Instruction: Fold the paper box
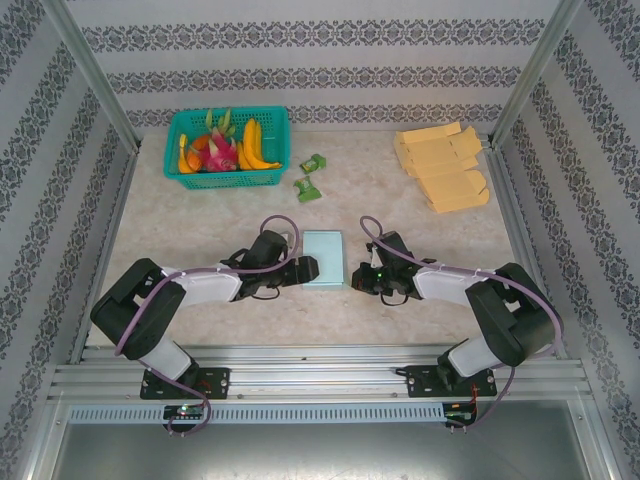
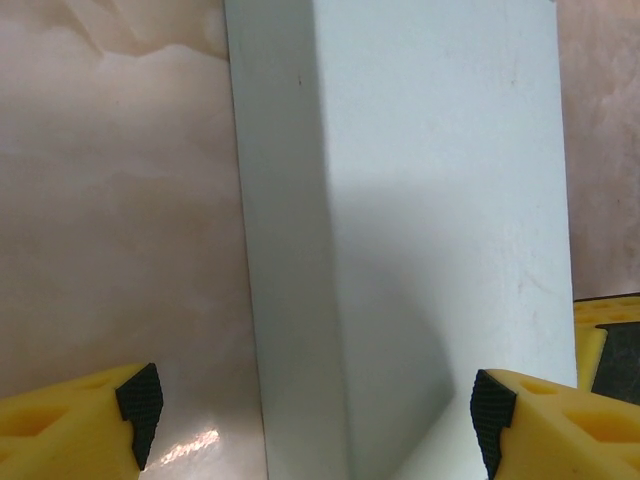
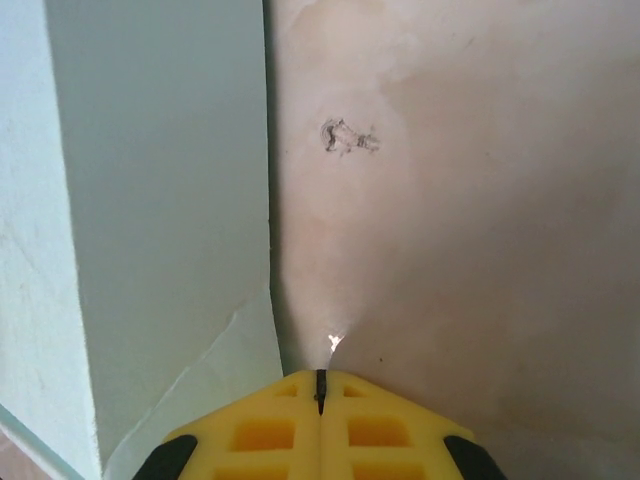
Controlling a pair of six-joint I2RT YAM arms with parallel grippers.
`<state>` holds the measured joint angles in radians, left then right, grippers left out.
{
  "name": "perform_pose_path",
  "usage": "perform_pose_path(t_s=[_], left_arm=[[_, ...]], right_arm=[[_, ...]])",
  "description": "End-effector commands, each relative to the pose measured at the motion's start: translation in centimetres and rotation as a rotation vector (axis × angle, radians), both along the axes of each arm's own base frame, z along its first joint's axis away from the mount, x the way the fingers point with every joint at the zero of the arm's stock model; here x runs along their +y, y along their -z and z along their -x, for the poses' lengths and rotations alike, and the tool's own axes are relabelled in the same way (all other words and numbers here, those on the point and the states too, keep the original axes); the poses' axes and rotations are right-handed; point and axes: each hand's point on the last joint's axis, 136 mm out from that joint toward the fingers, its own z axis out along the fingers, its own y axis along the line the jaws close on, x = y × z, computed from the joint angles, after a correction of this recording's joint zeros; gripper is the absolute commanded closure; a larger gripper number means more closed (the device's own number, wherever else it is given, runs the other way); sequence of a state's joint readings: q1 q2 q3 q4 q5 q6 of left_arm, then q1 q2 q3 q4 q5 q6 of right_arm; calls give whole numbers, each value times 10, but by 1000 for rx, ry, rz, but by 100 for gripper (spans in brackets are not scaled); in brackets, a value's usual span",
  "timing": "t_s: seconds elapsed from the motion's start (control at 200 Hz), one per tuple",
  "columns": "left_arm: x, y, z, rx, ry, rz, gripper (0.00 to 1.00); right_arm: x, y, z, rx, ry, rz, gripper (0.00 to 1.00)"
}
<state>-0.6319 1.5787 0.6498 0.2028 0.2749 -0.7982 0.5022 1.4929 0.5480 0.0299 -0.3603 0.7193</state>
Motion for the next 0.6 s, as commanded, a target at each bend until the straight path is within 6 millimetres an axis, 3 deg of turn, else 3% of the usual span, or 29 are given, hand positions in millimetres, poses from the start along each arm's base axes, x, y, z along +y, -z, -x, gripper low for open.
perform_pose_path(t_s=[0.0,0.385,0.595], left_arm=[[-4,2,10,15,-1,5,17],[-29,2,24,6,11,30,19],[-55,1,34,-2,48,44,20]], right_arm=[[1,4,13,29,-23,1,100],[19,5,12,34,-40,-49,100],[48,-1,15,28,-78,-99,100]])
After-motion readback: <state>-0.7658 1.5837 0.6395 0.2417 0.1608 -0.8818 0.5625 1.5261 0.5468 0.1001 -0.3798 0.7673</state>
